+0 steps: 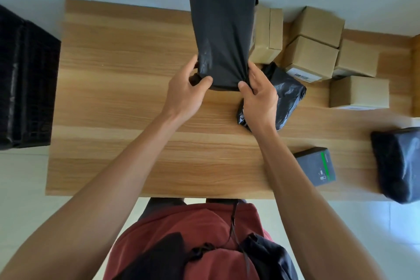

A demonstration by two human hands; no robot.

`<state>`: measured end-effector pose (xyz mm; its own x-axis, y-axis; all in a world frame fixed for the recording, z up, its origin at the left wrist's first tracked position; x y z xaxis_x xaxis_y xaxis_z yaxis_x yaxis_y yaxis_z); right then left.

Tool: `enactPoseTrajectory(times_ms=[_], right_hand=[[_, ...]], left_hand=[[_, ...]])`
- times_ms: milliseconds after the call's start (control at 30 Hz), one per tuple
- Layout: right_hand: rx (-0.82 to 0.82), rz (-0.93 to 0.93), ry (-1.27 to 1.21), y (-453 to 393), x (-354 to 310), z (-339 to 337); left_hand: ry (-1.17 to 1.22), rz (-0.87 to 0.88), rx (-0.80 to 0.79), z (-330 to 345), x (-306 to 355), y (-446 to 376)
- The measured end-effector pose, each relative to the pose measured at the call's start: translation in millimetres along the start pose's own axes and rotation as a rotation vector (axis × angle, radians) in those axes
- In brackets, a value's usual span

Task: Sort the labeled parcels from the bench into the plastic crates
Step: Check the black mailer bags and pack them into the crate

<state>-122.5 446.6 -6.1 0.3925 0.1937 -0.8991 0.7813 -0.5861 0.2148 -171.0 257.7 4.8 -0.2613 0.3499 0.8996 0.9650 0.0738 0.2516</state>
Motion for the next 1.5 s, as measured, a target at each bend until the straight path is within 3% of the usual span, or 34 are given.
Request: enactPoseTrajectory(times_ms=[200,300,733,900,1000,1133,1300,1500], right_hand=[[0.022,-0.086,-0.17,31,-48,-32],[0.03,-0.113,-0.229,50,-66,-43],[0.06,-0.161,-0.355,102,-110,-54],[0.059,-0.11,-0.446,102,-118,-45],[-0.031,-0.014,-0.507,102,-119,-29],[-0.115,0.061,-0.565,105,-122,-18],[-0.041,0.006,-0.554,105,-133,-29],[0.095,-0.201,-0.419,112,-158,-51]], left_hand=[[0.12,0.18,-0.011,-23,45,24],[0.164,0.241,0.058,-37,57,31],[0.47,0.134,0.048,-87,70,60],[0.569,0.131,0.026,-101,72,65],[0.599,0.136,0.014,-107,78,67],[0.603,0.155,-0.008,-114,86,66],[0.499,0.173,-0.054,-113,96,62],[0.168,0.485,0.185,-121,130,78]])
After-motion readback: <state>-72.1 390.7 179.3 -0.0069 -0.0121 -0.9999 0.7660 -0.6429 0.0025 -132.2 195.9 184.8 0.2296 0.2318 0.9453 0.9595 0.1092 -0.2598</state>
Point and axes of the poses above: each hand's wrist, its own y-axis away from the middle knuckle, its own z-axis out of the palm, x = y × z, the point moved 9 cm from there along -y, towards the middle knuckle, and after that the axes turned 13 degrees about x, right-handed, at the moved point
